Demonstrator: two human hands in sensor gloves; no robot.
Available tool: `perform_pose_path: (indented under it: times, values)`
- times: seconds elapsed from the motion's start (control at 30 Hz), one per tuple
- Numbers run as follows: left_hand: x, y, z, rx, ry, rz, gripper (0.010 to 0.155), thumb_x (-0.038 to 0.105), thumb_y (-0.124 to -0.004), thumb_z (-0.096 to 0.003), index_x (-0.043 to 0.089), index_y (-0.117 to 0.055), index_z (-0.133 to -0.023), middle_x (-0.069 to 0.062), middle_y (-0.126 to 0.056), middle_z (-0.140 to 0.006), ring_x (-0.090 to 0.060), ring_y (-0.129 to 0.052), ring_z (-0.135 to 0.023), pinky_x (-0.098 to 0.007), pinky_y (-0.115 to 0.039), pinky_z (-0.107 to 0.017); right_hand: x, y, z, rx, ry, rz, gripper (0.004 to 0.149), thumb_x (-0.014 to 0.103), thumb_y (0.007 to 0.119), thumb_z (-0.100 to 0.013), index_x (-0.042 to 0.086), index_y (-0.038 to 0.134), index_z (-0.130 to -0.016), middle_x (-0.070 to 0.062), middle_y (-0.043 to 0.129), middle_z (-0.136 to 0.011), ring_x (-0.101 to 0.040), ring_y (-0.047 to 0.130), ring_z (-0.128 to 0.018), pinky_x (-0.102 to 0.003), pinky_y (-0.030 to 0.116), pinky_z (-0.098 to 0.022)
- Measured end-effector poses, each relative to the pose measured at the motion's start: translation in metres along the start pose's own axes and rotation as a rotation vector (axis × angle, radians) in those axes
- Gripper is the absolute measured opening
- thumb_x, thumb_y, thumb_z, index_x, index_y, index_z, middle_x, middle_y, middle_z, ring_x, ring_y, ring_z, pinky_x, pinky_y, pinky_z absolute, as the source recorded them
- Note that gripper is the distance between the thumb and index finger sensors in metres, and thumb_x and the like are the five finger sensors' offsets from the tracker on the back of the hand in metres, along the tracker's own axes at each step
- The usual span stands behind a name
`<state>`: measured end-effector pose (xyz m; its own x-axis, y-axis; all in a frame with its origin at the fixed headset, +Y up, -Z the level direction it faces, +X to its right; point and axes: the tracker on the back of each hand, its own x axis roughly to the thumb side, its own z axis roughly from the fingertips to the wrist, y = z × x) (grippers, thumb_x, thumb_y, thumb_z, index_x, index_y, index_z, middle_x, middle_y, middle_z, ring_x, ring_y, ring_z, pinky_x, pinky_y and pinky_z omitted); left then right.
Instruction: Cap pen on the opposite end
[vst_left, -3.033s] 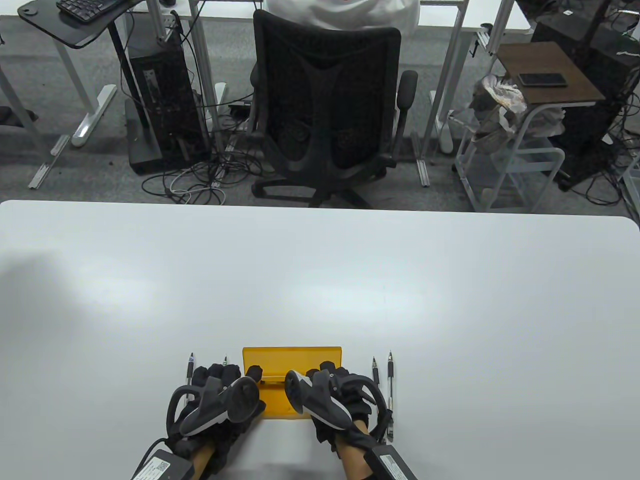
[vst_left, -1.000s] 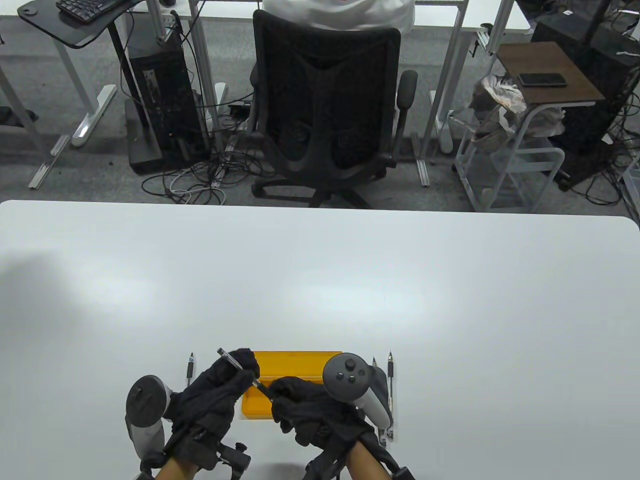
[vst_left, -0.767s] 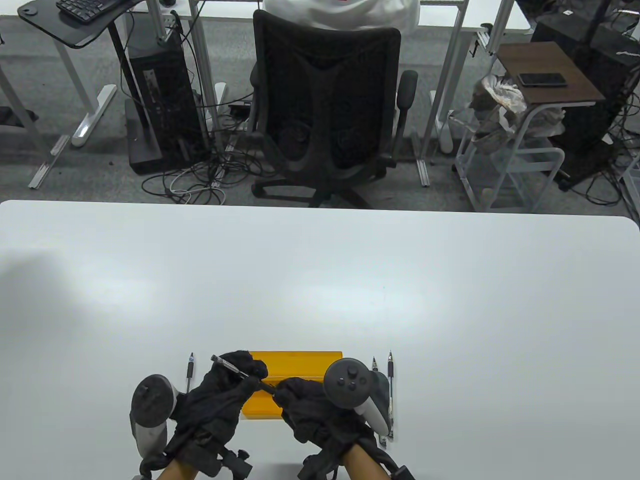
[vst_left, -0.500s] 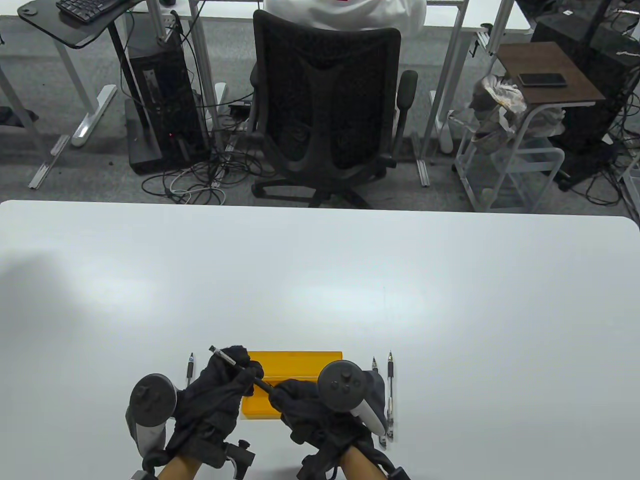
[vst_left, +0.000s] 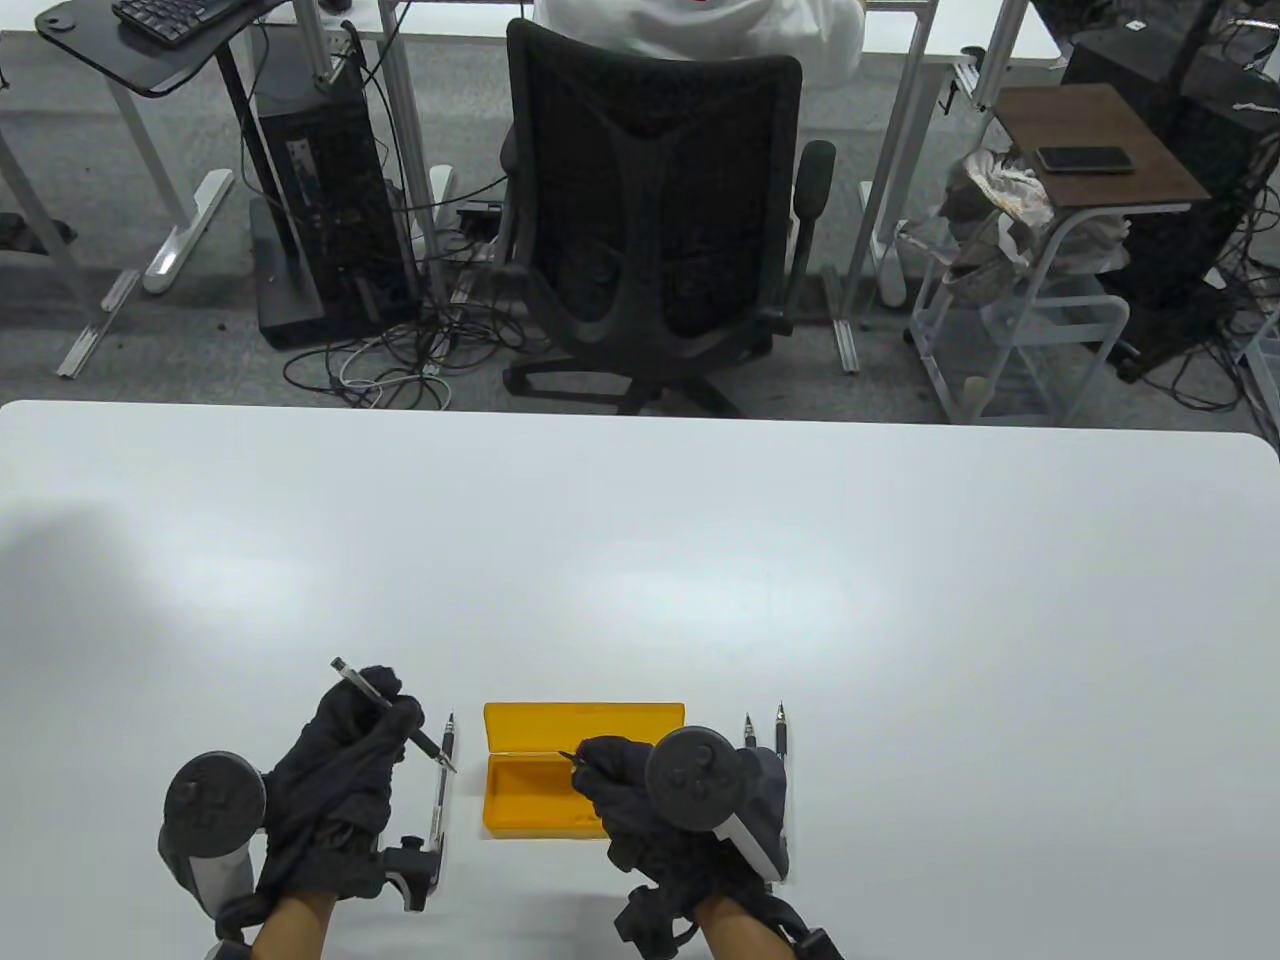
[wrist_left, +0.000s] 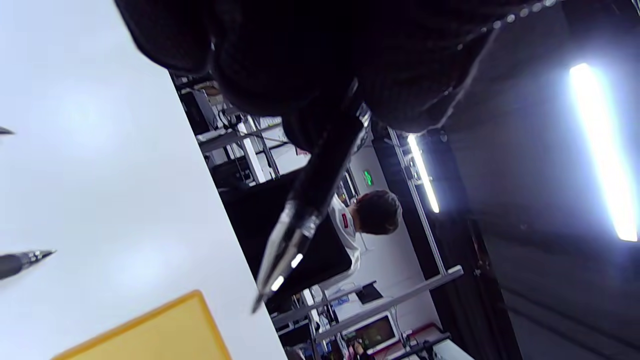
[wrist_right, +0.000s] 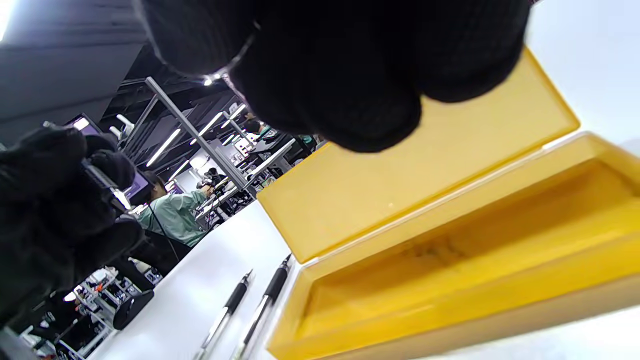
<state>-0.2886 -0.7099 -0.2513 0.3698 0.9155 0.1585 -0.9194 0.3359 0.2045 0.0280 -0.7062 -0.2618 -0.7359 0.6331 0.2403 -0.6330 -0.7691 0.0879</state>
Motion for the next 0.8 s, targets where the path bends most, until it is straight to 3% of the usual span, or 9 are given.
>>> perform_pose_path:
  times: [0.37,0.47,0.6,0.67,0.8]
  values:
    - [0.012,-0.01,0.004,-0.06,-0.109,-0.132,0.053,0.034,-0.093,-0.0499,0.007,-0.08,-0.093,-0.016,-0.098,-0.074,-0.028,-0.091,-0.054,-0.064,-0.058,-0.067,0.0,-0.003,0.001,-0.019,0.007,-0.01,0.045,0.032,0.074,-0.042,0.02,0.085,-0.084,-0.007,0.098,-0.064,-0.022,0.1,-0.047,-0.042,0.085,-0.038]
    - [0.024,-0.017,0.006,-0.112,-0.218,-0.3,0.051,0.033,-0.091,-0.0502,0.007,-0.082,-0.094,-0.017,-0.096,-0.075,-0.031,-0.089,-0.057,-0.066,-0.055,-0.067,-0.001,-0.006,0.001,-0.037,0.01,-0.029,0.045,0.03,0.073,-0.043,0.022,0.084,-0.086,-0.007,0.096,-0.067,-0.022,0.1,-0.05,-0.043,0.084,-0.04]
    - [0.043,-0.04,0.014,-0.226,-0.455,-0.751,0.048,0.031,-0.083,-0.0514,0.012,-0.083,-0.095,-0.015,-0.093,-0.079,-0.034,-0.085,-0.065,-0.07,-0.049,-0.069,-0.002,-0.01,0.002,-0.068,0.012,-0.057,0.045,0.028,0.072,-0.043,0.024,0.083,-0.087,-0.007,0.094,-0.07,-0.023,0.099,-0.053,-0.043,0.084,-0.042]
    - [0.046,-0.05,0.018,-0.272,-0.512,-0.873,0.047,0.032,-0.081,-0.0511,0.015,-0.084,-0.095,-0.014,-0.092,-0.081,-0.034,-0.083,-0.069,-0.07,-0.046,-0.07,-0.002,-0.011,0.002,-0.076,0.01,-0.061,0.045,0.028,0.072,-0.043,0.025,0.083,-0.087,-0.007,0.093,-0.072,-0.023,0.098,-0.055,-0.044,0.083,-0.043]
    - [0.049,-0.06,0.02,-0.301,-0.528,-0.858,0.047,0.031,-0.081,-0.0508,0.015,-0.084,-0.095,-0.014,-0.091,-0.081,-0.035,-0.082,-0.071,-0.071,-0.045,-0.071,-0.002,-0.01,0.002,-0.061,0.008,-0.052,0.045,0.027,0.072,-0.044,0.027,0.082,-0.087,-0.007,0.092,-0.074,-0.023,0.097,-0.057,-0.044,0.082,-0.044]
